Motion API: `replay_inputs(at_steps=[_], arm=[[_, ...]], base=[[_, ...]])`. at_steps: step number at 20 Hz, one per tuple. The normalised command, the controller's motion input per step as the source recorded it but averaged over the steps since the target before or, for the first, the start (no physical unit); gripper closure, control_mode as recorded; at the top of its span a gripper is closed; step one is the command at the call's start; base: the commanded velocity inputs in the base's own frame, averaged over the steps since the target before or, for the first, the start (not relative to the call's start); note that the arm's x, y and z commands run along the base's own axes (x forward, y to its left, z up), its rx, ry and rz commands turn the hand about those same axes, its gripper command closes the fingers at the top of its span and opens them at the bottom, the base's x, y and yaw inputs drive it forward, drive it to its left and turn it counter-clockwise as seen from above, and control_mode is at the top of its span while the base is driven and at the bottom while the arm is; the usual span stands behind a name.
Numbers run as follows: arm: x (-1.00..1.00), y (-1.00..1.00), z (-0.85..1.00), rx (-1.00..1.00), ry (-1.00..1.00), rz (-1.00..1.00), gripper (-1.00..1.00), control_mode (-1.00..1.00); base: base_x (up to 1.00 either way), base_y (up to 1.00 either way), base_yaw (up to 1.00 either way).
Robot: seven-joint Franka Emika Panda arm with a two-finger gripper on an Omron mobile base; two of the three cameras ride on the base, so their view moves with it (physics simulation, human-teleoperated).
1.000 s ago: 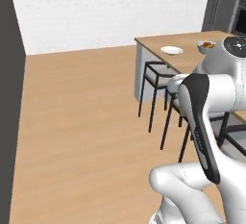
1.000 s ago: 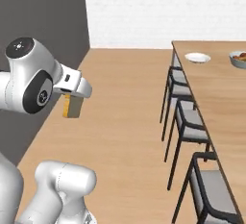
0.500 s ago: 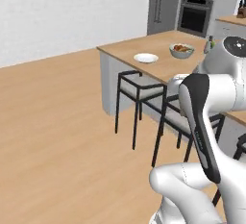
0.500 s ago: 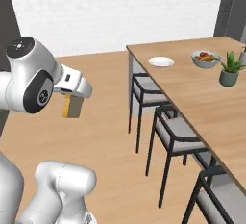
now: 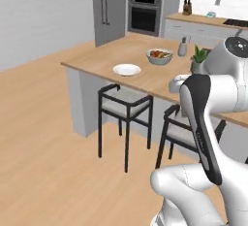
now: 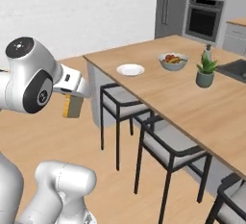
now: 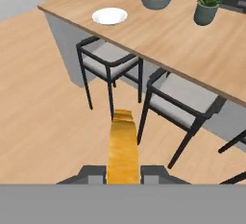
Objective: Start the toaster. Once the lever pops up, take the bread to the plate on the dining counter.
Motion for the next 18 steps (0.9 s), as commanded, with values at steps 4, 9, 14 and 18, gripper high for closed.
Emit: replay_inputs(at_steps=[4, 9, 14, 18], arm=[[0.00, 0.00, 0.00, 0.00, 0.00, 0.00, 1.00, 1.00], [0.00, 0.00, 0.00, 0.00, 0.00, 0.00, 1.00, 1.00], [0.00, 0.00, 0.00, 0.00, 0.00, 0.00, 1.00, 1.00], [0.00, 0.00, 0.00, 0.00, 0.00, 0.00, 1.00, 1.00]], base=[[0.86, 0.96, -0.54], [0.80, 0.99, -0.53], [0.68, 1.00, -0.45], [0.77, 1.00, -0.40]])
